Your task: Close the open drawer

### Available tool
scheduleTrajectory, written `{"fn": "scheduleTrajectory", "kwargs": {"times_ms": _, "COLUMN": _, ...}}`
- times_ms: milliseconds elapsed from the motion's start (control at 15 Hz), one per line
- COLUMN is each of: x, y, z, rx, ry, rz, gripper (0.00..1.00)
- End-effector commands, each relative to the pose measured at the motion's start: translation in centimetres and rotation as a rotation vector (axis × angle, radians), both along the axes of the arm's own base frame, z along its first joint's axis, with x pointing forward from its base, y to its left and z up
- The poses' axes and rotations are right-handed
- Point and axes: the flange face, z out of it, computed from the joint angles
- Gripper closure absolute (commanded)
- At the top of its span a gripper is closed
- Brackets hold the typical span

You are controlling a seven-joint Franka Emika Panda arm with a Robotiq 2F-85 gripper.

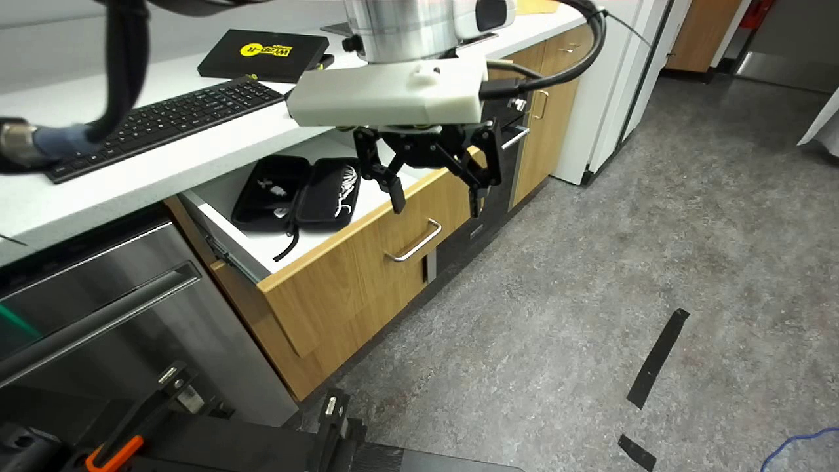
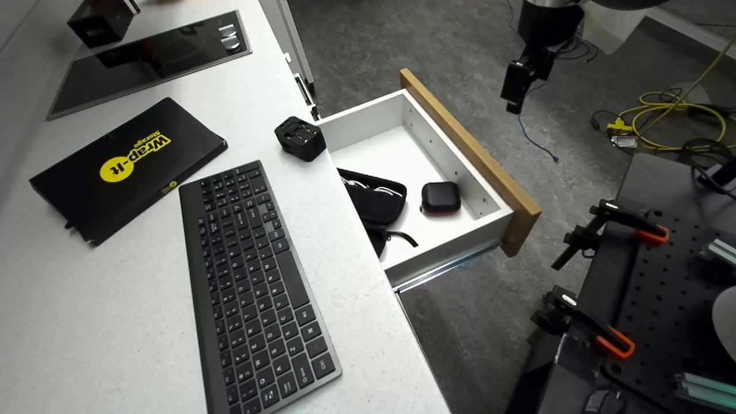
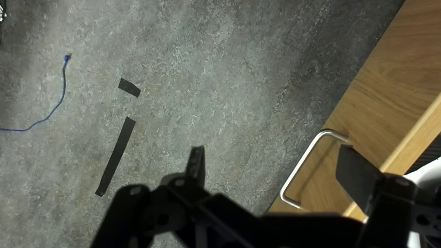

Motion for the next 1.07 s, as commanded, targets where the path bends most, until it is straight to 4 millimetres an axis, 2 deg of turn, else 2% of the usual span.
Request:
{"fn": "scheduleTrajectory", "kwargs": {"times_ms": 0, "x": 0.2, "y": -0.1, "z": 0.0, "rx": -0.001, "ry": 0.0, "rz": -0.001, "gripper": 0.0}}
{"fn": "scheduleTrajectory", "kwargs": {"times_ms": 133, "x": 0.4, "y": -0.2, "z": 0.2, "rx": -0.002, "ry": -0.003, "rz": -0.002, "gripper": 0.0}}
{"fn": "scheduleTrajectory", "kwargs": {"times_ms": 333, "x": 2.2, "y": -1.7, "z": -2.5, "rx": -0.065, "ry": -0.015, "rz": -0.102, "gripper": 0.0}}
{"fn": "scheduleTrajectory", "kwargs": {"times_ms": 800, "x": 4.9, "y": -5.7, "z": -7.7, "rx": -0.193, "ry": -0.014, "rz": -0.31, "gripper": 0.0}}
{"fn": "scheduleTrajectory", "kwargs": {"times_ms": 1000, "x": 6.5, "y": -6.3, "z": -10.3, "rx": -0.215, "ry": -0.021, "rz": -0.378, "gripper": 0.0}}
